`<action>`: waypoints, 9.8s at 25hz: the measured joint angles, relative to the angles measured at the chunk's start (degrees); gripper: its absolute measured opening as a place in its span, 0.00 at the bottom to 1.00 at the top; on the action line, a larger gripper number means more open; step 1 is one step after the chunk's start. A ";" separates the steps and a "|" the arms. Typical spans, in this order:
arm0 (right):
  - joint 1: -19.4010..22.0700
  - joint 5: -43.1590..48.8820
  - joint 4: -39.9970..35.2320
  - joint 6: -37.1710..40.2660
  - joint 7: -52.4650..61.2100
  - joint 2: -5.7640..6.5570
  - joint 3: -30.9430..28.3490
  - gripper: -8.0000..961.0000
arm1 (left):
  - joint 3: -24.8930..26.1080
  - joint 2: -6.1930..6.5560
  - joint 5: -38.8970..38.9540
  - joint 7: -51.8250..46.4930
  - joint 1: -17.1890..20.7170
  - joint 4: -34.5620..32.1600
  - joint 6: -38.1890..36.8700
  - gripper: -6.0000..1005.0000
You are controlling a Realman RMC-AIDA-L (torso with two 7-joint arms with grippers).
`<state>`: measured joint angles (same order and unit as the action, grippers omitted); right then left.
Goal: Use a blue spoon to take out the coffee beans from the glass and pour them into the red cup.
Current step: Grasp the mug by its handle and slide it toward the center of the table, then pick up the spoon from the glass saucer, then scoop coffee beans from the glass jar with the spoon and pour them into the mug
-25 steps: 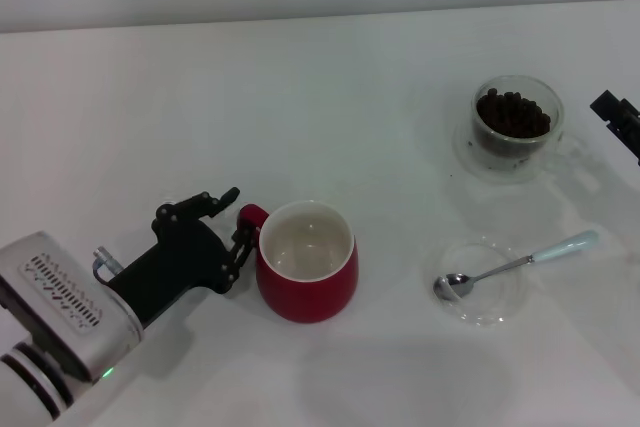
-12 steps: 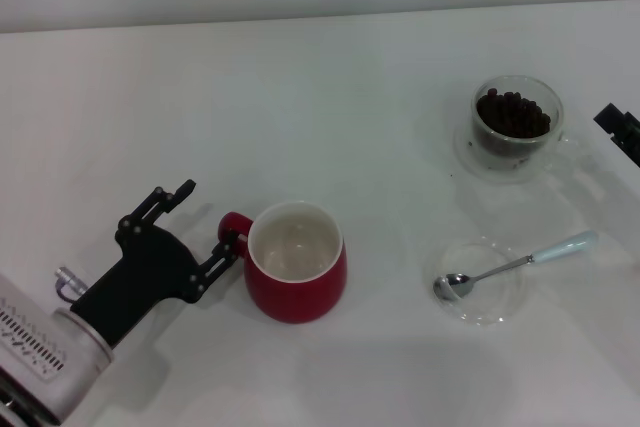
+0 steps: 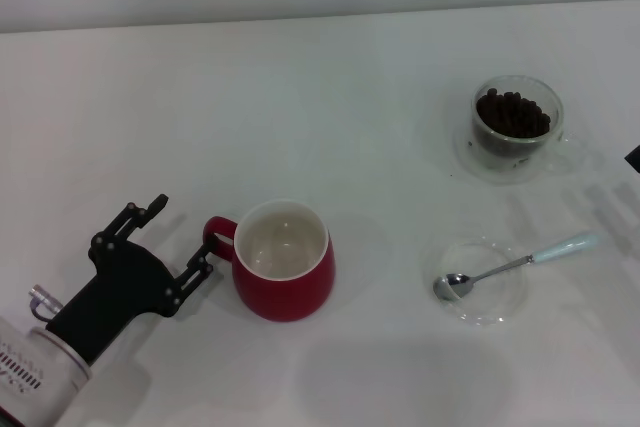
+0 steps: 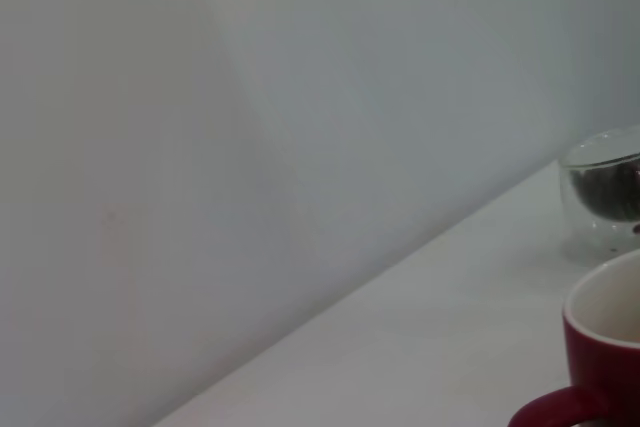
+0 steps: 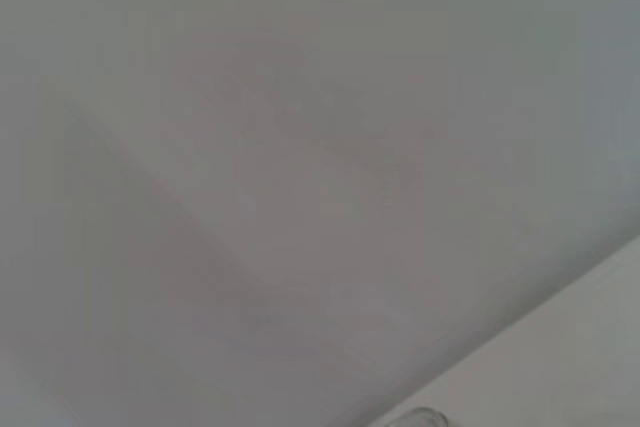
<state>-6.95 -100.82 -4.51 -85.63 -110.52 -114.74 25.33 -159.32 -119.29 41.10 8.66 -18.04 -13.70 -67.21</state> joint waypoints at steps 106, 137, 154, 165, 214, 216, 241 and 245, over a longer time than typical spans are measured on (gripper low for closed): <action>-0.61 0.97 17.04 0.37 4.38 -1.10 1.13 0.25 | 0.15 0.56 -0.55 0.04 3.63 10.19 -23.01 0.69; -0.81 0.35 5.73 -5.83 12.38 -0.25 0.69 0.18 | 0.14 -0.01 10.55 1.01 3.54 9.64 -22.30 0.69; -5.53 -0.85 -3.71 -4.83 16.26 0.92 -0.29 0.18 | 0.15 -0.16 21.00 0.73 3.12 6.81 -22.30 0.69; -9.21 -0.66 -7.09 -1.41 16.39 2.22 -0.19 0.17 | 0.15 -0.25 23.32 0.87 4.36 4.72 -22.23 0.69; -16.28 0.60 -16.21 9.31 -5.40 1.16 5.05 0.16 | 0.15 0.02 25.37 1.01 2.98 5.09 -22.25 0.68; -16.28 0.88 -16.69 9.56 -6.09 0.91 5.20 0.16 | 0.15 0.02 25.36 1.01 2.87 5.09 -22.25 0.68; -16.47 0.47 -16.34 15.24 -1.96 0.22 4.72 0.16 | 0.15 0.15 25.32 1.01 1.89 5.63 -20.71 0.68; -16.33 0.29 -16.32 16.81 4.35 0.22 4.52 0.17 | -0.08 -0.01 25.14 1.01 1.80 6.27 -20.67 0.68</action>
<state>-23.28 -100.52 -20.83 -68.82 -106.17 -114.52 29.85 -159.40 -119.30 66.24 9.67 -16.24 -7.43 -87.89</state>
